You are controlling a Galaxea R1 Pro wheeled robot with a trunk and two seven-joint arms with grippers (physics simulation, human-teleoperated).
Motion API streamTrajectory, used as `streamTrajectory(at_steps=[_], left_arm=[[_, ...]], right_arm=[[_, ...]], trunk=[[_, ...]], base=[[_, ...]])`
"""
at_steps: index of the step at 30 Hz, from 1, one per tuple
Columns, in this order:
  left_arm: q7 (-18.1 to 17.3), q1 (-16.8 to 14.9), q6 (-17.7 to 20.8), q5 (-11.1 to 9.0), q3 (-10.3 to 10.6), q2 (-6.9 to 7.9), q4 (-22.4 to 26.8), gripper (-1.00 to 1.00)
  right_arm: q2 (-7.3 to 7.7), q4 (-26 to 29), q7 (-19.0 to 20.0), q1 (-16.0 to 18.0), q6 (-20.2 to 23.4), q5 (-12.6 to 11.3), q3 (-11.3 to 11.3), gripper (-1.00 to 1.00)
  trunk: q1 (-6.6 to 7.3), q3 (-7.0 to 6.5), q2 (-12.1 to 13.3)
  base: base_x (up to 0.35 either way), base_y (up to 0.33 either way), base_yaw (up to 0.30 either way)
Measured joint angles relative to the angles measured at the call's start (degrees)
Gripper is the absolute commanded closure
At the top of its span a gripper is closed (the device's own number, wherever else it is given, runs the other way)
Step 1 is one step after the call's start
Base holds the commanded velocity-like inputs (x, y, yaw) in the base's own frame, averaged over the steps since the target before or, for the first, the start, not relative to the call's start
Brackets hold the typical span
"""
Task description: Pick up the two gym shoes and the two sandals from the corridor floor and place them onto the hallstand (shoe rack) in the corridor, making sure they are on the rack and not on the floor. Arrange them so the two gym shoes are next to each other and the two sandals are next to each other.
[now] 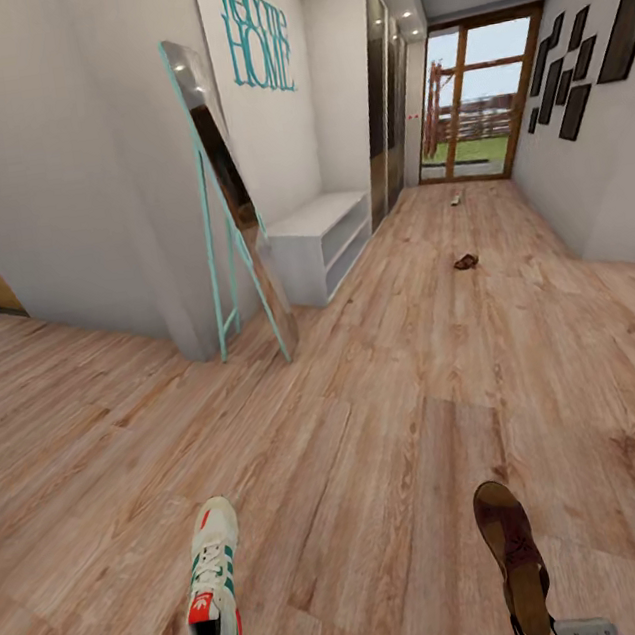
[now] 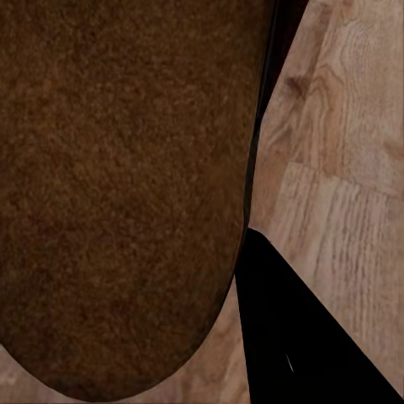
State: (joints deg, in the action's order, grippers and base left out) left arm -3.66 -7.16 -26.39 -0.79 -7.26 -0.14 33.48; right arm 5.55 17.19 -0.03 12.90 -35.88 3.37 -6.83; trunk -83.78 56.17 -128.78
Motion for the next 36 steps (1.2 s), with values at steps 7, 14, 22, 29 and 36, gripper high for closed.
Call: streamTrajectory(at_steps=[7,14,22,29,36], left_arm=[[0.04,0.0,0.0,-0.05,-0.01,0.02,0.04,1.0],[0.89,0.0,0.0,-0.18,-0.13,0.08,-0.04,1.0],[1.18,0.0,0.01,-0.22,-0.16,0.08,-0.04,1.0],[1.19,0.01,0.03,-0.24,-0.18,0.08,-0.02,1.0],[1.19,0.0,0.05,-0.24,-0.18,0.08,-0.02,1.0]], right_arm=[[0.0,0.0,0.0,0.01,-0.01,0.01,0.0,1.0],[-0.02,0.07,-0.14,0.02,-0.02,-0.07,-0.03,1.0],[0.0,0.18,-0.32,0.0,-0.1,-0.17,-0.14,1.0],[0.0,0.01,-0.16,0.0,-0.01,-0.1,-0.11,1.0],[0.0,0.1,-0.18,0.0,-0.02,-0.14,-0.1,1.0]], trunk=[[-0.01,-0.34,0.0],[-0.03,-0.68,0.0],[-0.03,-1.07,0.0],[-0.03,-1.4,0.0],[-0.03,-1.67,0.0]], base=[[-0.052,-0.032,0.256],[-0.256,-0.137,0.255],[-0.289,-0.095,0.254],[-0.311,0.126,0.254],[-0.272,0.211,0.214]])
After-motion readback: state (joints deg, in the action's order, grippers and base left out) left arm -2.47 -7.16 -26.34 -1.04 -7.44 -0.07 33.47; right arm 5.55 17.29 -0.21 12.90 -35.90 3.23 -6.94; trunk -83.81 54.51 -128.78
